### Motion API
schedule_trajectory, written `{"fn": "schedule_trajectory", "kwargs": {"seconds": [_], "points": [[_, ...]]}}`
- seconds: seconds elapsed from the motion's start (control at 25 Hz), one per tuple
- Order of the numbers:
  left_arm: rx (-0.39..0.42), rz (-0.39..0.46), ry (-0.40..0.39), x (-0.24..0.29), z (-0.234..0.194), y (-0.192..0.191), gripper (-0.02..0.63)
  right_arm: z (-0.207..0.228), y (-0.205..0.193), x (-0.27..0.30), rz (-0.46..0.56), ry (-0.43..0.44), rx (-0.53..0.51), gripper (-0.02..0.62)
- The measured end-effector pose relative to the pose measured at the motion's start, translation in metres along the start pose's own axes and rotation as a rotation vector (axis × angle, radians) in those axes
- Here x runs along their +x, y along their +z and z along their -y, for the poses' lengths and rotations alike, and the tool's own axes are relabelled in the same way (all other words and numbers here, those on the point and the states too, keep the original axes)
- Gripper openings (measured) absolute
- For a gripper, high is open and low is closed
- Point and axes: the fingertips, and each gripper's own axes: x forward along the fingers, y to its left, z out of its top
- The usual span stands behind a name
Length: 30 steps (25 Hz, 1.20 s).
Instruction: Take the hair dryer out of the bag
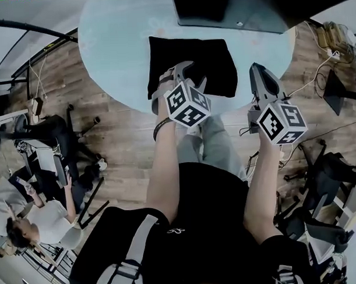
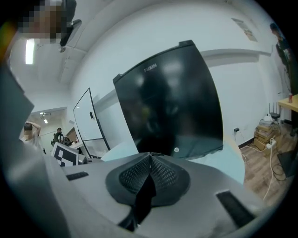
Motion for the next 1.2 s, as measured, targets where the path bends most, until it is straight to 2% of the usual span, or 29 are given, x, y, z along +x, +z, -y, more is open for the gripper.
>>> {"fn": "schedule_trajectory", "kwargs": {"seconds": [0.04, 0.24, 0.4, 0.44, 0.52, 0.64, 0.8, 0.92, 1.12, 1.2], "points": [[0.006, -0.013, -0.003, 0.006, 0.002, -0.001, 0.242, 0.003, -0.003, 0.004, -0.012, 0.004, 0.006, 0.001], [0.019, -0.099, -0.008, 0.033, 0.003, -0.012, 0.244, 0.017, -0.003, 0.025, -0.037, 0.006, 0.020, 0.000], [0.032, -0.128, -0.019, 0.046, 0.006, -0.013, 0.236, 0.027, -0.008, 0.037, -0.058, 0.003, 0.023, 0.000], [0.043, -0.136, -0.011, 0.048, 0.005, -0.013, 0.215, 0.029, -0.010, 0.039, -0.063, 0.006, 0.027, 0.000], [0.056, -0.146, 0.024, 0.048, 0.000, -0.013, 0.122, 0.029, -0.014, 0.042, -0.077, 0.012, 0.033, 0.000], [0.030, -0.139, 0.055, 0.047, -0.010, -0.013, 0.025, 0.029, -0.019, 0.047, -0.093, 0.018, 0.039, 0.000], [0.016, -0.139, 0.062, 0.046, -0.012, -0.014, 0.015, 0.028, -0.024, 0.048, -0.105, 0.025, 0.043, 0.000], [-0.030, -0.107, 0.069, 0.038, -0.019, -0.009, 0.014, 0.028, -0.029, 0.048, -0.131, 0.032, 0.030, 0.000], [-0.176, -0.021, 0.097, 0.012, -0.049, 0.004, 0.015, 0.030, -0.055, 0.049, -0.211, 0.037, 0.032, 0.000], [-0.223, -0.012, 0.119, 0.001, -0.061, 0.002, 0.015, 0.029, -0.064, 0.050, -0.245, 0.044, 0.024, 0.001]]}}
